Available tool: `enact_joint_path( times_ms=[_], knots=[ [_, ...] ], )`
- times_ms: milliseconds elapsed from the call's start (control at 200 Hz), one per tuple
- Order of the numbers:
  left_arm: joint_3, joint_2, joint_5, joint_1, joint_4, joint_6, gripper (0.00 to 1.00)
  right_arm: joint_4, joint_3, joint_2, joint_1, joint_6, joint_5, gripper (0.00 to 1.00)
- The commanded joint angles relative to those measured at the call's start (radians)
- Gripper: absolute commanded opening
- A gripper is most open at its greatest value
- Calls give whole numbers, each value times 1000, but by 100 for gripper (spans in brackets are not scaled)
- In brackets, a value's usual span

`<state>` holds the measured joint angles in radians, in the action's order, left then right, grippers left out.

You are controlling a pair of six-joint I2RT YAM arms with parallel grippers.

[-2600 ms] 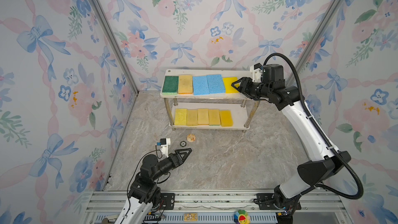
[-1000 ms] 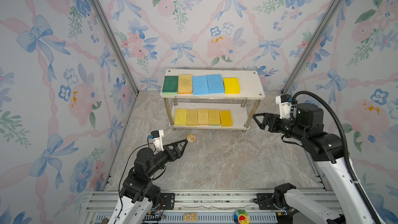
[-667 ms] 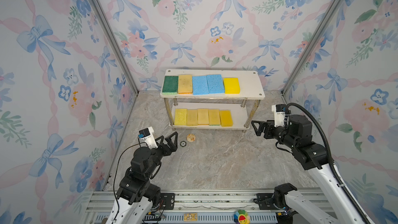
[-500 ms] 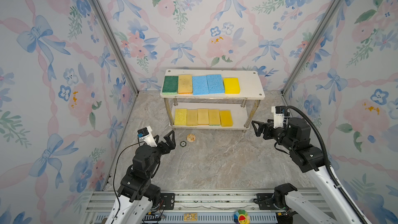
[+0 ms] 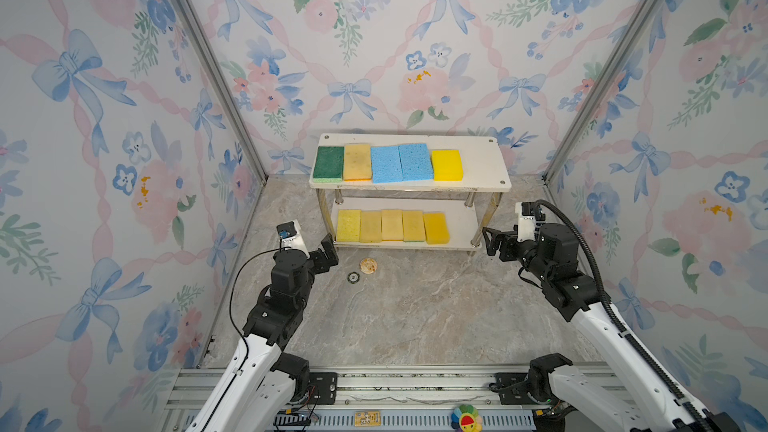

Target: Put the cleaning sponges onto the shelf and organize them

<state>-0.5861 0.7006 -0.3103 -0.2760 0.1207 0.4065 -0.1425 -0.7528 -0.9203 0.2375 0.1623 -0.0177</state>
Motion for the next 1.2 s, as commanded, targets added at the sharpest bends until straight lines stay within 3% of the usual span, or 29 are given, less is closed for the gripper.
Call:
enact_joint_path(
  times_ms=[0,380,645,860,1195],
  knots=[
    [13,25,-10,31,-98,-89,98,101,25,-32,-43,-38,-8,97],
    [91,198,41,162,-340,-142,98,319,111,-260,-109,-190,40,97],
    [180,328,68,229,-596,-185,98,538,192,-389,-177,-197,-31,97],
    [272,443,113,232,-866,-291,98,625,220,-441,-199,-184,-62,97],
    [323,650,197,232,-1152,-320,98,677,231,-480,-210,-194,-88,97]
  ],
)
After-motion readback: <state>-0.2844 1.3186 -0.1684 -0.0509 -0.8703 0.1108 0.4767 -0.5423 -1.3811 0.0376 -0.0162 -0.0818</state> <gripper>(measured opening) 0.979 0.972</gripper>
